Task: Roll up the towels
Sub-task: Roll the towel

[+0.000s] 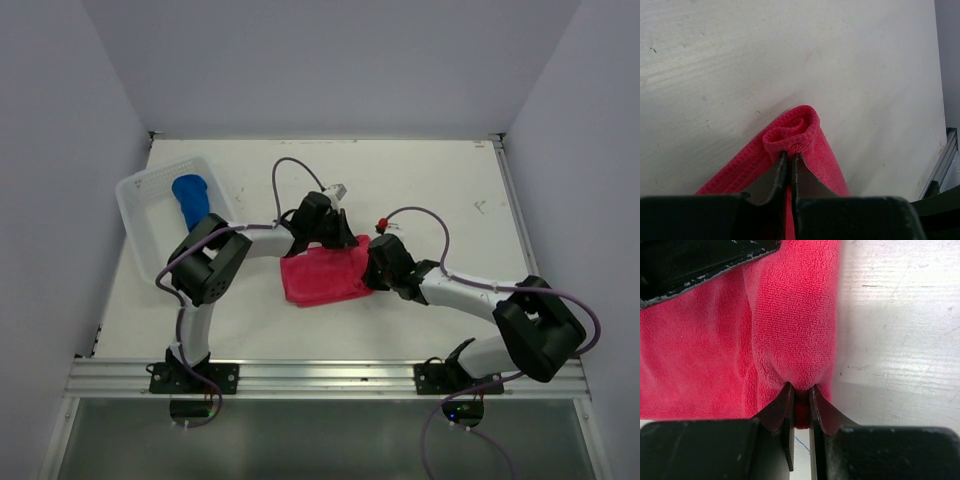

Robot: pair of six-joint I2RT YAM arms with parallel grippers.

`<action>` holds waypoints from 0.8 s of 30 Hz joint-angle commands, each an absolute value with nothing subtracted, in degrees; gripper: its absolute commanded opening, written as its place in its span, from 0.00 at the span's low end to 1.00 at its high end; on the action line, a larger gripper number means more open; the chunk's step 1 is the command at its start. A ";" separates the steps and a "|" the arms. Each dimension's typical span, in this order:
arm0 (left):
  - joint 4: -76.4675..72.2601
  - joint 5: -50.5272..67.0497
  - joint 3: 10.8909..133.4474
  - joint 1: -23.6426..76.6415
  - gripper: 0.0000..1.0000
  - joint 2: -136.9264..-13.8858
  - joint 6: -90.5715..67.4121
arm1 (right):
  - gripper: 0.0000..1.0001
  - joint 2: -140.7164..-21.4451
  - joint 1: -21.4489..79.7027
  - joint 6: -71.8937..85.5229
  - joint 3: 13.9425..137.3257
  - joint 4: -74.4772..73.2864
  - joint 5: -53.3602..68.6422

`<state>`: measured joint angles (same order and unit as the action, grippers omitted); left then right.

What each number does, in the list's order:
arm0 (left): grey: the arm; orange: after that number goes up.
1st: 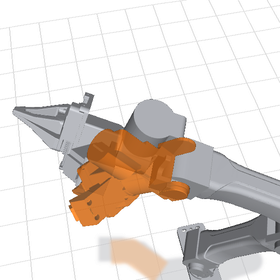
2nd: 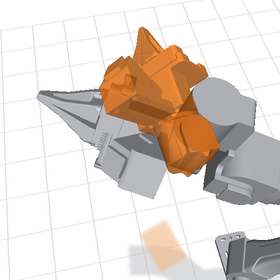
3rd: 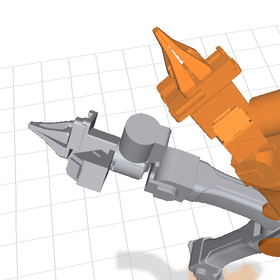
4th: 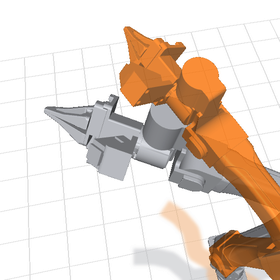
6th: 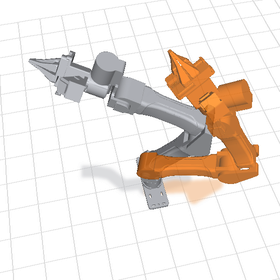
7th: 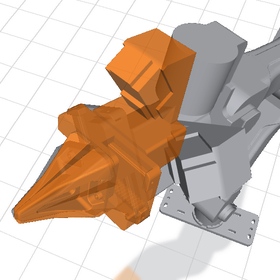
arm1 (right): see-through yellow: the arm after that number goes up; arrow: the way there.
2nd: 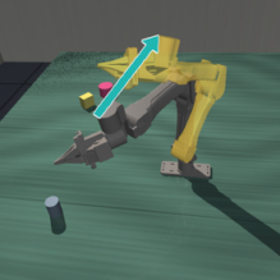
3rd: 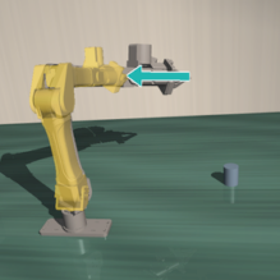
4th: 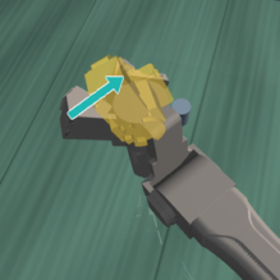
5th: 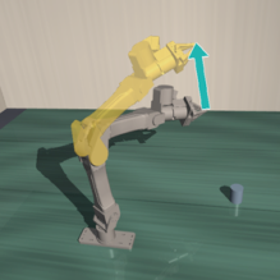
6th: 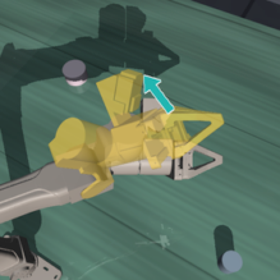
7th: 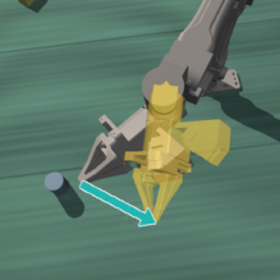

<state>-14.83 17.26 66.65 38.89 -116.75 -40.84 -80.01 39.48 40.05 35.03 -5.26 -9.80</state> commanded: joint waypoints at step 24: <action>-11.16 17.66 65.65 37.01 0.35 -112.41 -41.31 | 0.00 -82.18 51.24 30.15 43.59 -22.67 -25.57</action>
